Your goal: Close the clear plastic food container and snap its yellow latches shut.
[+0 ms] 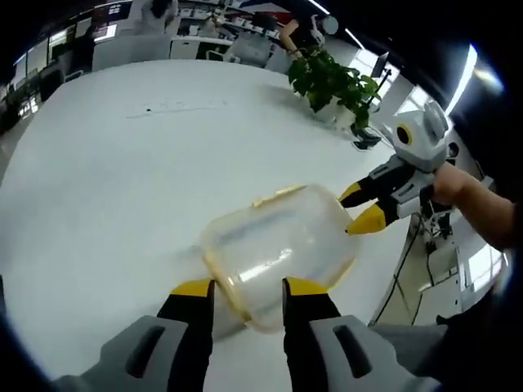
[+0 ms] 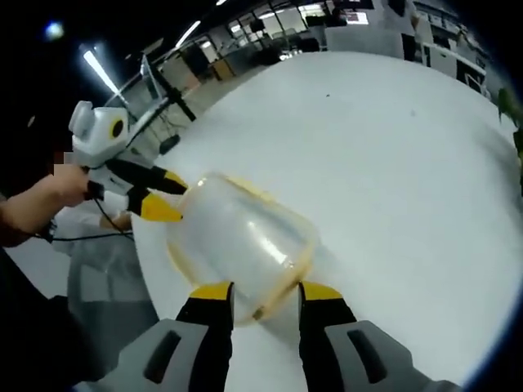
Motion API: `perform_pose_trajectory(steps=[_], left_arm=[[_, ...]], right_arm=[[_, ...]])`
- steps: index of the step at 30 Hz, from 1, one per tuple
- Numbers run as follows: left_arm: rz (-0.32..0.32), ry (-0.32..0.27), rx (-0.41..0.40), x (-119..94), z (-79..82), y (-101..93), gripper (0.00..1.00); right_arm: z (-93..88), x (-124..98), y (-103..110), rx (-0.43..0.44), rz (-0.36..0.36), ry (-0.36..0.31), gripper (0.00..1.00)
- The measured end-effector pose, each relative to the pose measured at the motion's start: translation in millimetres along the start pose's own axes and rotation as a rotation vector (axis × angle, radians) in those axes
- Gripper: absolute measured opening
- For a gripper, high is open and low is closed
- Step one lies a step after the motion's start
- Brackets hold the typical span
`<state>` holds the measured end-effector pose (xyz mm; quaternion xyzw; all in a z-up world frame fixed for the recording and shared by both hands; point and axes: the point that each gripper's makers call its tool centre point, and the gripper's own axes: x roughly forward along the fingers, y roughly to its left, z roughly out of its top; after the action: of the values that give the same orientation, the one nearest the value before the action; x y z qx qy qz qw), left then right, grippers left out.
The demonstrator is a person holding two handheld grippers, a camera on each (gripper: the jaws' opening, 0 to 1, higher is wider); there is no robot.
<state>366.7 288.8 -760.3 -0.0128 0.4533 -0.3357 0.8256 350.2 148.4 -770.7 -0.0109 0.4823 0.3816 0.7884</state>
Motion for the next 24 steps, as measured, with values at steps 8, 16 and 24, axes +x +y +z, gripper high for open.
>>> perform_pose_trajectory(steps=[8, 16, 24], left_arm=[[-0.079, -0.105, 0.25, -9.2, 30.1, -18.4, 0.32], [-0.138, -0.045, 0.592, 10.2, 22.4, -55.8, 0.32], [-0.167, -0.017, 0.612, 15.4, 16.6, -58.5, 0.32]], right_arm=[[37.6, -21.8, -2.4, -0.117, 0.026, -0.136, 0.24], [52.2, -4.6, 22.6, -0.4, 0.044, -0.093, 0.16], [50.9, 19.7, 38.4, -0.437, 0.076, -0.045, 0.18]])
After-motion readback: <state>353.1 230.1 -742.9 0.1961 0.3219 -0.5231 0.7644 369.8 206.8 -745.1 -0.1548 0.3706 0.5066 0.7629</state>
